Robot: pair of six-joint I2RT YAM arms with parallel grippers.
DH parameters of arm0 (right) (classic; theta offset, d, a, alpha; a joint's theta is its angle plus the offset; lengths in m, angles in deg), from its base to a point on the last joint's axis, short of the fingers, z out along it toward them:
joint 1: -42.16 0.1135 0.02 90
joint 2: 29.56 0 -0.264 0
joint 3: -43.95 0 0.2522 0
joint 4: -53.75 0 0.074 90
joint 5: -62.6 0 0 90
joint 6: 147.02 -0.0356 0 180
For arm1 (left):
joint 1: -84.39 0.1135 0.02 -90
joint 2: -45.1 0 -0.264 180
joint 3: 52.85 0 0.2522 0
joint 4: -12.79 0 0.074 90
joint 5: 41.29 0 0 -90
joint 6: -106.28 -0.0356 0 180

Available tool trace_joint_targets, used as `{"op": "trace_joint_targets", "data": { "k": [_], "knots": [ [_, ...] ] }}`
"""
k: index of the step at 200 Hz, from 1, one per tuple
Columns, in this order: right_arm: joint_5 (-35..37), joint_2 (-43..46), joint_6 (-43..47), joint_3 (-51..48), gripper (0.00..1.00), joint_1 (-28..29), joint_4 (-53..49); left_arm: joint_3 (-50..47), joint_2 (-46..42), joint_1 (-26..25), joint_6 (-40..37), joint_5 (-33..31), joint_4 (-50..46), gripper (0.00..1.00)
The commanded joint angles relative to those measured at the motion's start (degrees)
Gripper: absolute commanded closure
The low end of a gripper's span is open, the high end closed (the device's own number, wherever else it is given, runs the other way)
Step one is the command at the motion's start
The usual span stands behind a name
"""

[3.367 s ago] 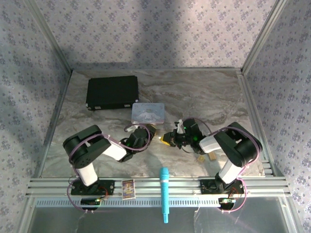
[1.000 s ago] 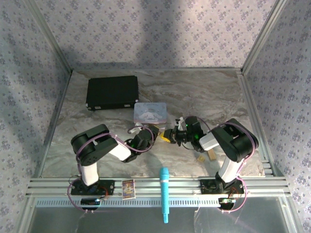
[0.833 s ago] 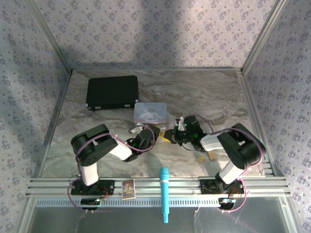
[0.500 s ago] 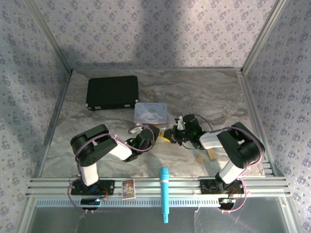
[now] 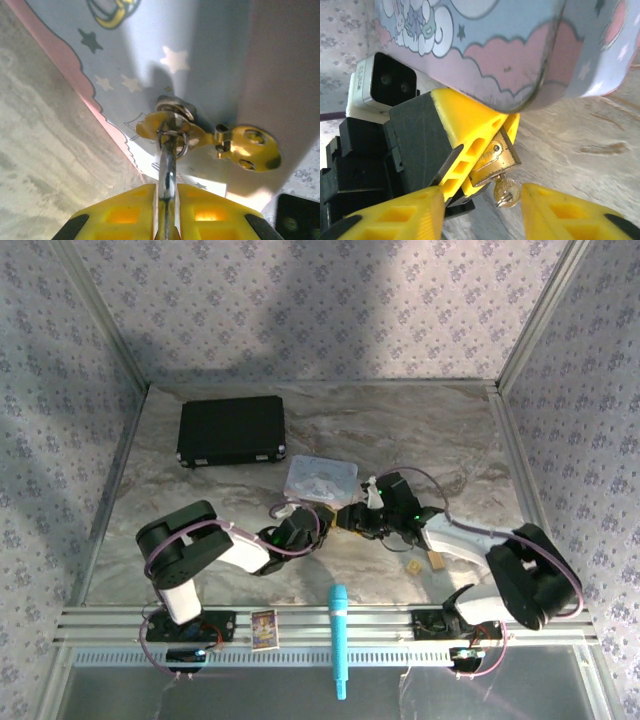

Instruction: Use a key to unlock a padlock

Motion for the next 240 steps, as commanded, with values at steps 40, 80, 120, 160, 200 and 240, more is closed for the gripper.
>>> {"op": "trace_joint_targets", "data": {
  "k": [40, 80, 120, 160, 200, 240],
  "knots": [
    [21.5, 7.7, 24.3, 6.3, 0.42, 5.0, -23.7, 0.2, -5.2, -0.5, -0.7, 1.8, -9.9, 1.0],
    [24.8, 11.9, 38.0, 1.5, 0.46, 8.4, -12.7, 0.4, -6.4, -0.5, -1.8, 1.4, -11.0, 1.0],
    [26.7, 9.6, 46.4, 0.8, 0.48, 12.5, -8.1, 0.5, -5.3, -0.2, -1.5, 2.6, -9.8, 1.0],
    [27.6, 6.2, 48.7, 0.9, 0.52, 14.9, -5.2, 0.8, -6.0, -0.2, -1.7, 2.4, -11.1, 1.0],
    [26.7, 2.4, 50.1, 2.0, 0.53, 15.8, -4.8, 0.8, -6.0, -0.2, -1.7, 2.6, -11.2, 1.0],
    [27.0, -0.2, 51.2, 2.7, 0.57, 16.5, -4.1, 0.7, -6.3, -0.3, -1.6, 2.7, -11.3, 1.0]
  ]
}}
